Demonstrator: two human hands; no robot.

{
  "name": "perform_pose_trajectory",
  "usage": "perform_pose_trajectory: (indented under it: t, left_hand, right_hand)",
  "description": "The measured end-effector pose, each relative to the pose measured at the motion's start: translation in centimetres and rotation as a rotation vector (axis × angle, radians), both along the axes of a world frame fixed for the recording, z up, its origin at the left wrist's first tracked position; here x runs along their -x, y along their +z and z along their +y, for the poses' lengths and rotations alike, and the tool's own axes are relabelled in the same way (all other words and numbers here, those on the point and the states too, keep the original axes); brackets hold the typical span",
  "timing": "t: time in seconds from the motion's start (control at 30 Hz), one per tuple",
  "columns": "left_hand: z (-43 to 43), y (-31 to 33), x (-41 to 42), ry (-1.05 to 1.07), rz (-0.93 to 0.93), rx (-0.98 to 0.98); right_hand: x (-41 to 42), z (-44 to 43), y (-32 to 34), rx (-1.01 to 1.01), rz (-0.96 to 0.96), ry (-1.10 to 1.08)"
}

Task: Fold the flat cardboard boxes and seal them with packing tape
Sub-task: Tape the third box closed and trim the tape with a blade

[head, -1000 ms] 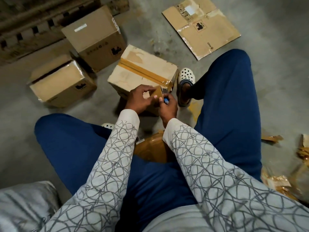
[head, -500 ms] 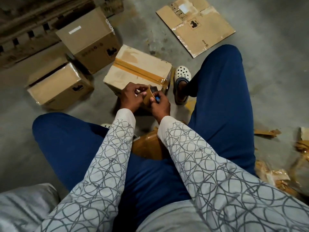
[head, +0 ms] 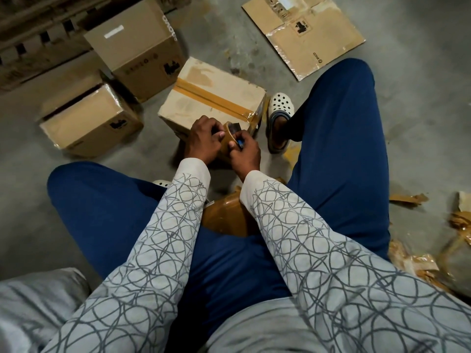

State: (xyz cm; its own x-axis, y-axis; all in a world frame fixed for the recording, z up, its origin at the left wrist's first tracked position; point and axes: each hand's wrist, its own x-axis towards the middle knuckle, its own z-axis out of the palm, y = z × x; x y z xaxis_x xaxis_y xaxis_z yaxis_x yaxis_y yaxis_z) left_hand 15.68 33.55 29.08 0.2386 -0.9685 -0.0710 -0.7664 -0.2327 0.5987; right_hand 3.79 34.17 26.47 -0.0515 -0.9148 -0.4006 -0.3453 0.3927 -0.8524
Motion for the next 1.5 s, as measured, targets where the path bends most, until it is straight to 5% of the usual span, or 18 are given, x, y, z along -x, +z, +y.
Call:
perform_pose_trajectory:
  t: [0.5,0.67,0.73,0.93,1.3,1.5]
  left_hand:
    - [0.0,0.6,0.7,-0.026,0.121,0.104]
    - [-0.1,1.5,0.4,0.409,0.839,0.126]
    - [-0.1,2.0,-0.3,0.504,0.956,0.178]
    - [0.4,3.5,-1.5,0.288,0.457,0.258]
    - [0.9,6.0,0.0,0.107,0.051,0.608]
    - [1.0,6.1,0.5,0.11,-0.02,0.638]
  right_hand:
    - [0.3,-0.4,0.3,0.052,-0.047,-0.111]
    - [0.5,-1.1,1.2,0.125,-0.276,-0.039]
    - [0.5,-1.3,1.4,0.175,-0.26,0.06]
    - [0.7,-1.8,1.4,0.201,-0.3,0.067]
    - [1.4,-3.4,3.8,0.392,-0.322,0.14]
    - [1.8,-3.7,4.3,0.395,-0.352,0.177]
